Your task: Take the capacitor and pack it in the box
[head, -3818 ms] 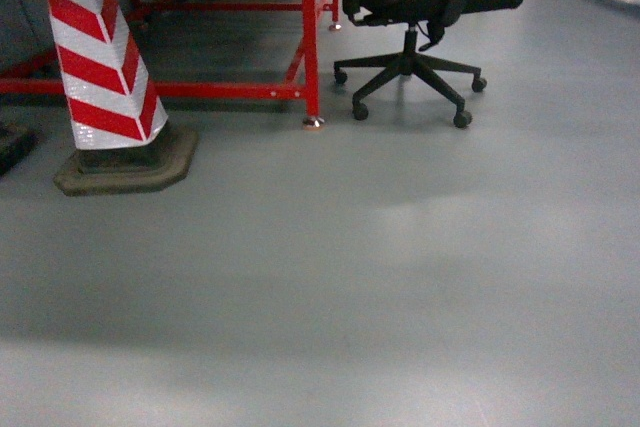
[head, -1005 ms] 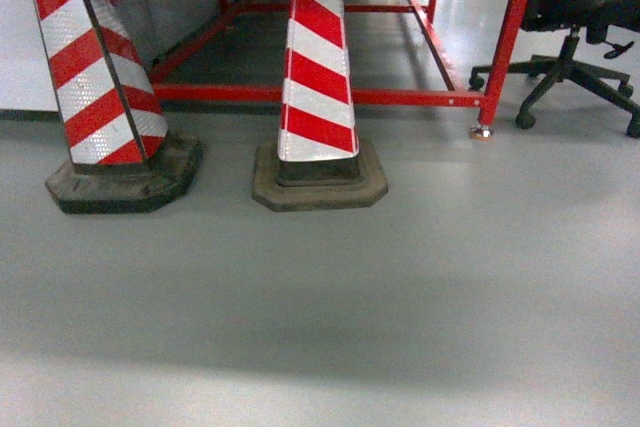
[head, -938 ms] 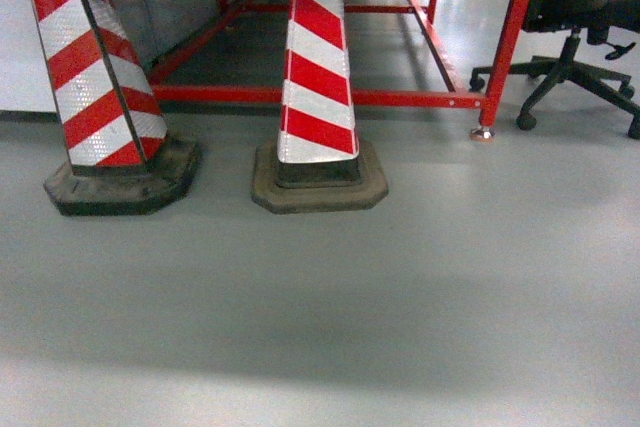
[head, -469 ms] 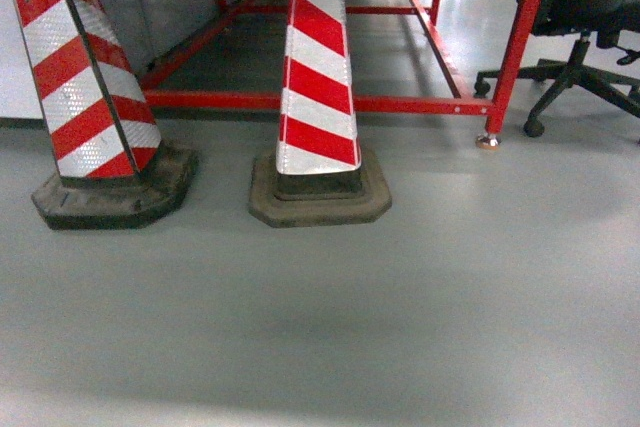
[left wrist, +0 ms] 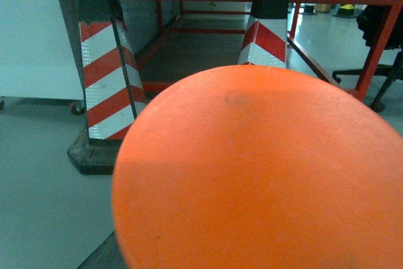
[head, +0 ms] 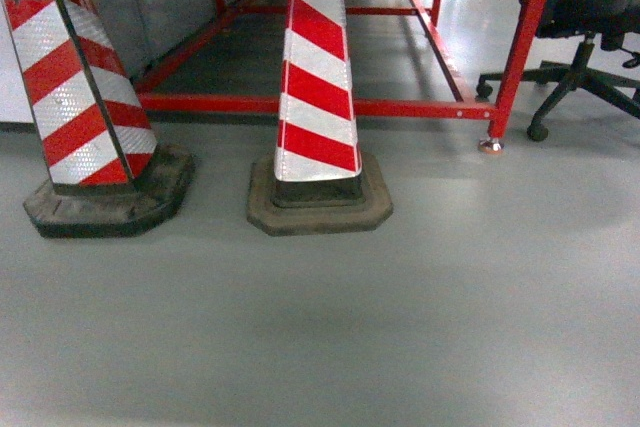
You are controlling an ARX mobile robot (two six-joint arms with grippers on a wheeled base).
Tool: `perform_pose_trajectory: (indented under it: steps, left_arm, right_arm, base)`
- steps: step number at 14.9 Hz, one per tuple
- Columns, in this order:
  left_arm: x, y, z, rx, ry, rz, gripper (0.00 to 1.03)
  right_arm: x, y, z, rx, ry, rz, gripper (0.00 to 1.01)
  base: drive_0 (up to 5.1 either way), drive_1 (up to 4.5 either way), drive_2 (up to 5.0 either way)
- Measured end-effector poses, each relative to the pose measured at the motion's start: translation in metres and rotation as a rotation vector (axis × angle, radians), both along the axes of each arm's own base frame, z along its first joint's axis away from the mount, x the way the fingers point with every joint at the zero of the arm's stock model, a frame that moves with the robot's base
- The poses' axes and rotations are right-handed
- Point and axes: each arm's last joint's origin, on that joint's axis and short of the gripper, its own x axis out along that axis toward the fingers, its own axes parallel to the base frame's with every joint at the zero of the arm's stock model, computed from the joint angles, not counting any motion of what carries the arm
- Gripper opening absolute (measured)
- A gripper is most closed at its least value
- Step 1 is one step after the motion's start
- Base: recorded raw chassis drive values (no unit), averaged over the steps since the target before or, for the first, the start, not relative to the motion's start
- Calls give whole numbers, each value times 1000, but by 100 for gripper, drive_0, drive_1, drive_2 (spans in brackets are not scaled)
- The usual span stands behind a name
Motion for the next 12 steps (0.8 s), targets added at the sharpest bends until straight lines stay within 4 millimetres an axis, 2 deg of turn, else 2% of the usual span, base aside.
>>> perform_pose_trajectory:
  steps: [10,12]
  left_arm:
    - [0,0,0,0,-1,0,44]
    - [0,0,0,0,0,0,44]
  right_arm:
    - [0,0,0,0,-2,0,98]
    - [0,0,0,0,0,0,98]
  base:
    - [3,383,-377]
    - [0,0,0]
